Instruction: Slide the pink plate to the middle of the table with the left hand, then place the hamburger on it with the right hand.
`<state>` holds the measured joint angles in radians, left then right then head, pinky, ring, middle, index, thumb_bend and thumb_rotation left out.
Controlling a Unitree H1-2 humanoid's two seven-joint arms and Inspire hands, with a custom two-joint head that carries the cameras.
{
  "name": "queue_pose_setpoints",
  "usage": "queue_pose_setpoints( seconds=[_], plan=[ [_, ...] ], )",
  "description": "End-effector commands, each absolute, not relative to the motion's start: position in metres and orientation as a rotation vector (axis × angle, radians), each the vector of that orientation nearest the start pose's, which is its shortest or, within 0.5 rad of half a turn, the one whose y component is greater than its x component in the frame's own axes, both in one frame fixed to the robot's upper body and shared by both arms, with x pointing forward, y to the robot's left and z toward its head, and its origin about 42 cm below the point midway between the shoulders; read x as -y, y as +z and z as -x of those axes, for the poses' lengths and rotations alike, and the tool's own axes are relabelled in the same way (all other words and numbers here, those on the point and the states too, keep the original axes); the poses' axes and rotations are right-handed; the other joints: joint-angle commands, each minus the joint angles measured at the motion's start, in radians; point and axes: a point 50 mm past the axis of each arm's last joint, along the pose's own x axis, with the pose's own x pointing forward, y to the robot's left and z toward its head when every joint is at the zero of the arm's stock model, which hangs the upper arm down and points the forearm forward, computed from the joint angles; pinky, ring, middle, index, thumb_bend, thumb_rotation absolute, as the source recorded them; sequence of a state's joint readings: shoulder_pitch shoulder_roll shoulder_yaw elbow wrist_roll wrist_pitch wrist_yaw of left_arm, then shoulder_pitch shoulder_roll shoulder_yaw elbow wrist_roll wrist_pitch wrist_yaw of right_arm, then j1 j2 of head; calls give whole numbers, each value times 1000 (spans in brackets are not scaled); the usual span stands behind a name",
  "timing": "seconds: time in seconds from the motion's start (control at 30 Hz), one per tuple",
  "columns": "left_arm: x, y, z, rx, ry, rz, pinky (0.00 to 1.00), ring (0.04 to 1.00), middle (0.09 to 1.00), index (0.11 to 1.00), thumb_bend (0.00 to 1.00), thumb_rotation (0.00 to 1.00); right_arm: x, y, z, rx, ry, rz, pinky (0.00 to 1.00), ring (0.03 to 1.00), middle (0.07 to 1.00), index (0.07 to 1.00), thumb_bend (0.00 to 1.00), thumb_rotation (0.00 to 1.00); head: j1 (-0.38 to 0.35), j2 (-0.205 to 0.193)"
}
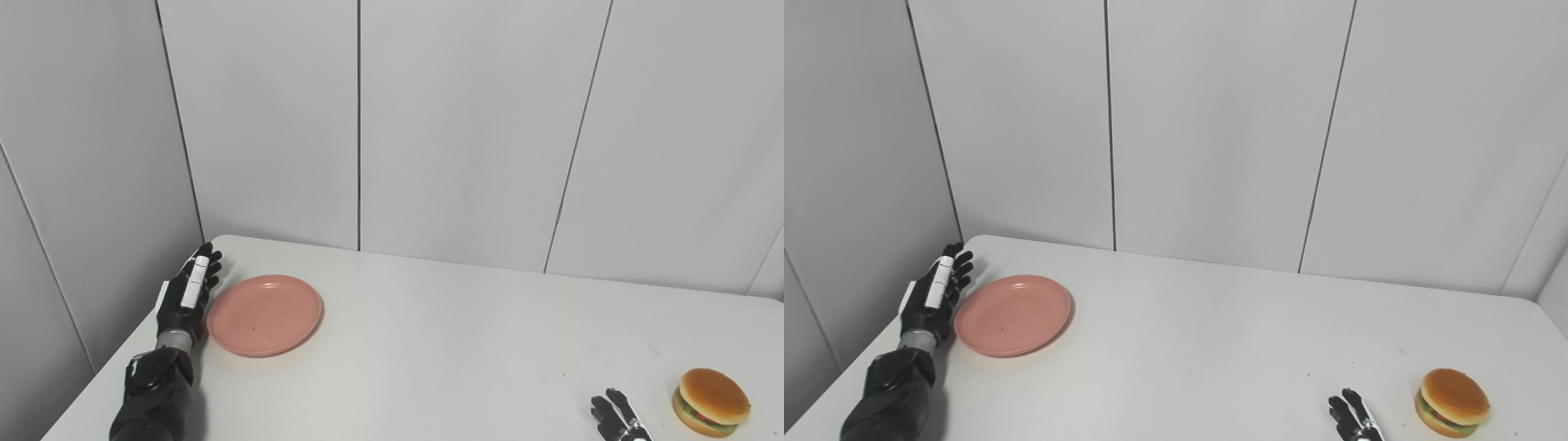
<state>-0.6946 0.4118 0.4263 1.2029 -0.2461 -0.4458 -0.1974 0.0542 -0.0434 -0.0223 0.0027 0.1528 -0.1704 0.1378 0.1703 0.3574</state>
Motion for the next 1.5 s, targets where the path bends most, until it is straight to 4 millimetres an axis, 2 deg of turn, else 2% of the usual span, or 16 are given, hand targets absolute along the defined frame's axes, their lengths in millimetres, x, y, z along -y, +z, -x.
queue_pose_setpoints(
  seconds=[0.0, 0.17, 0.33, 0.47, 0.6, 0.8, 1.0, 1.2, 1.47],
  plan=[
    [-434, 160, -467, 178, 279, 90, 927, 939, 901, 865, 968, 762, 235, 60, -250, -25, 58, -95, 963, 905, 866, 894, 815, 926, 1, 2],
    [-432, 157, -467, 157, 275, 74, 954, 941, 896, 863, 945, 778, 235, 62, -249, -24, 57, -97, 964, 912, 874, 895, 808, 930, -2, 4],
    [-430, 155, -467, 152, 267, 75, 933, 946, 893, 864, 946, 782, 235, 62, -249, -26, 55, -93, 954, 903, 865, 890, 826, 922, -2, 6],
    [-426, 151, -466, 147, 244, 81, 958, 960, 918, 889, 908, 787, 236, 62, -249, -26, 55, -90, 948, 901, 864, 890, 819, 925, -2, 7],
    [-420, 145, -465, 139, 218, 88, 964, 957, 905, 875, 972, 741, 236, 62, -248, -27, 55, -90, 946, 901, 864, 889, 826, 922, -3, 10],
    [-411, 142, -467, 132, 182, 70, 922, 946, 911, 895, 1000, 749, 235, 62, -248, -29, 54, -88, 941, 899, 861, 886, 817, 916, -11, 12],
    [-397, 141, -469, 147, 152, 87, 888, 923, 884, 879, 957, 734, 233, 63, -248, -28, 55, -91, 945, 898, 863, 885, 814, 916, -15, 13],
    [-379, 139, -471, 167, 123, 94, 854, 900, 866, 855, 953, 730, 231, 64, -247, -23, 55, -89, 939, 894, 859, 880, 816, 920, -23, 17],
    [-354, 137, -476, 173, 91, 111, 869, 910, 861, 844, 978, 736, 230, 66, -247, -23, 57, -90, 922, 886, 854, 874, 827, 905, -30, 22]
  ],
)
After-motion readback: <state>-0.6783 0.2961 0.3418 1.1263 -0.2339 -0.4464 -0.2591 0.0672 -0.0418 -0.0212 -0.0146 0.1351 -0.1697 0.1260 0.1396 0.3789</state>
